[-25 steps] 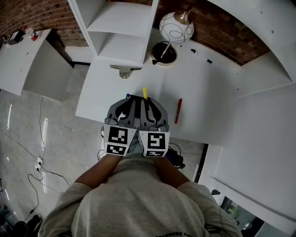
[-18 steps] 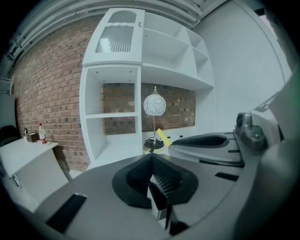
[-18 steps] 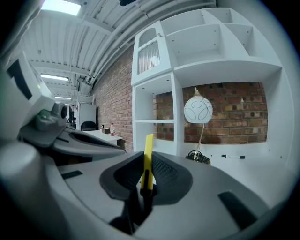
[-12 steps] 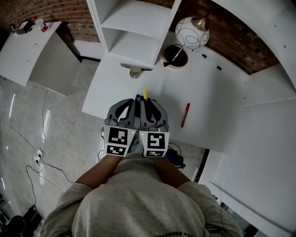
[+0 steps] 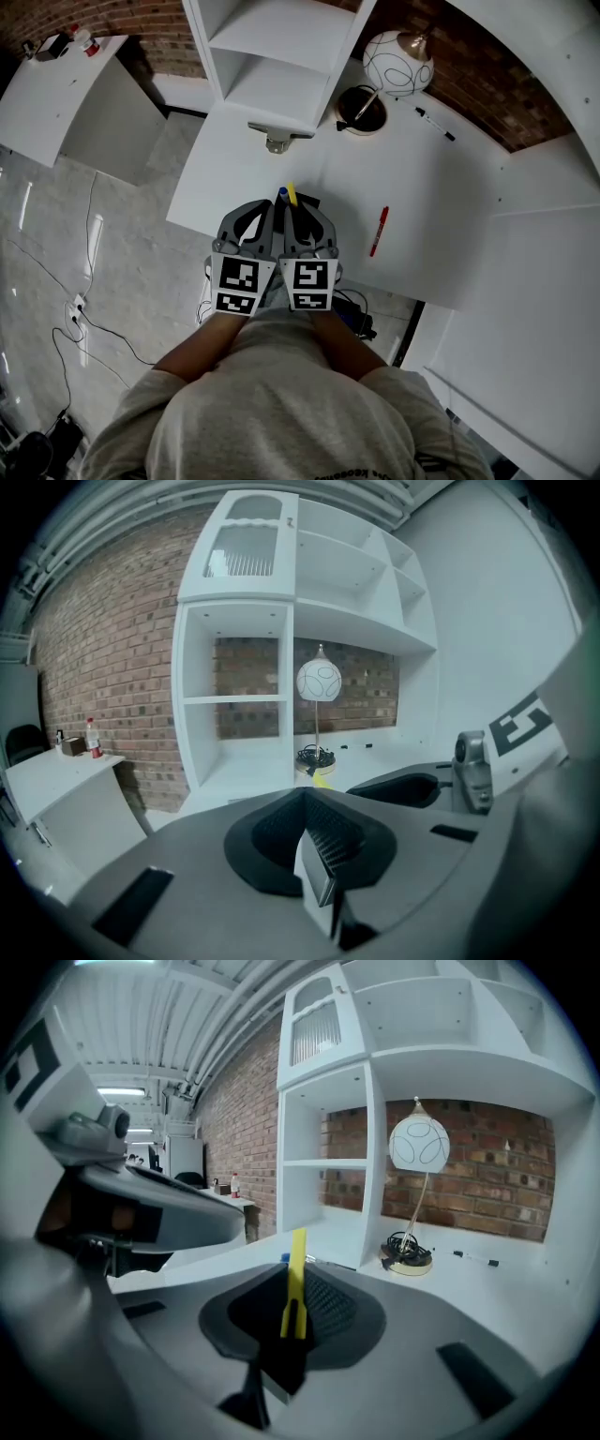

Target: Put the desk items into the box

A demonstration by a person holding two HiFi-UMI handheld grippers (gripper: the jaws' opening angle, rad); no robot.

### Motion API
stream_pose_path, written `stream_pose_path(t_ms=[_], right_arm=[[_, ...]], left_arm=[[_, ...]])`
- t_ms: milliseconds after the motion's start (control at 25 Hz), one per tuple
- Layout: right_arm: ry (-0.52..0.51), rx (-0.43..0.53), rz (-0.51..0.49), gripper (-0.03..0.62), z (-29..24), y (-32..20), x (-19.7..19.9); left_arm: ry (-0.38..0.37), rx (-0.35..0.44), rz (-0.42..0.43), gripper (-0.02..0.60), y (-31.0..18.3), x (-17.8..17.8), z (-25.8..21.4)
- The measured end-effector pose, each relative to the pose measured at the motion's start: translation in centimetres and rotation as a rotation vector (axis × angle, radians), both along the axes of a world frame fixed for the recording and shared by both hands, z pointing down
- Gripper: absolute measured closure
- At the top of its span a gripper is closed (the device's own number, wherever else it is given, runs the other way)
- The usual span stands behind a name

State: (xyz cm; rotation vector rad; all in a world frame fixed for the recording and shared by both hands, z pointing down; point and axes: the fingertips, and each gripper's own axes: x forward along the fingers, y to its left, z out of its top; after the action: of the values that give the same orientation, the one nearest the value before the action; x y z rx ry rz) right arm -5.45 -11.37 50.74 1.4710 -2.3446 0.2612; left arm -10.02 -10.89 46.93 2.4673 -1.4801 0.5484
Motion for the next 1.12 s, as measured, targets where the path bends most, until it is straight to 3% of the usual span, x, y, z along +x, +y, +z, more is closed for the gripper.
stream_pose_path(t_ms=[400, 600, 800, 960, 1120], right_arm=[[0.150, -0.137, -0.077, 0.530, 1.6, 0.3, -0.3], [0.158, -0.216, -0.113, 0.531, 2.1, 0.5, -0.6], [0.144, -0.313, -0.140, 0.530, 2.6, 0.8, -0.7], [0.093, -0.313, -0.129, 0.517, 2.4, 0.7, -0.7], [0.052, -0.225, -0.088, 0.517, 1.2, 0.2, -0.4]], left_arm=[[-0.027, -0.110, 0.026, 0.578, 0.4, 0.3, 2.5], [-0.029, -0.183, 0.066, 0.578, 0.7, 0.8, 3.7], [-0.031, -0.206, 0.082, 0.578, 0.8, 1.1, 4.0], [-0.030, -0.198, 0.083, 0.578, 0.9, 1.2, 3.9], [-0.017, -0.153, 0.065, 0.578, 0.6, 0.9, 2.9]])
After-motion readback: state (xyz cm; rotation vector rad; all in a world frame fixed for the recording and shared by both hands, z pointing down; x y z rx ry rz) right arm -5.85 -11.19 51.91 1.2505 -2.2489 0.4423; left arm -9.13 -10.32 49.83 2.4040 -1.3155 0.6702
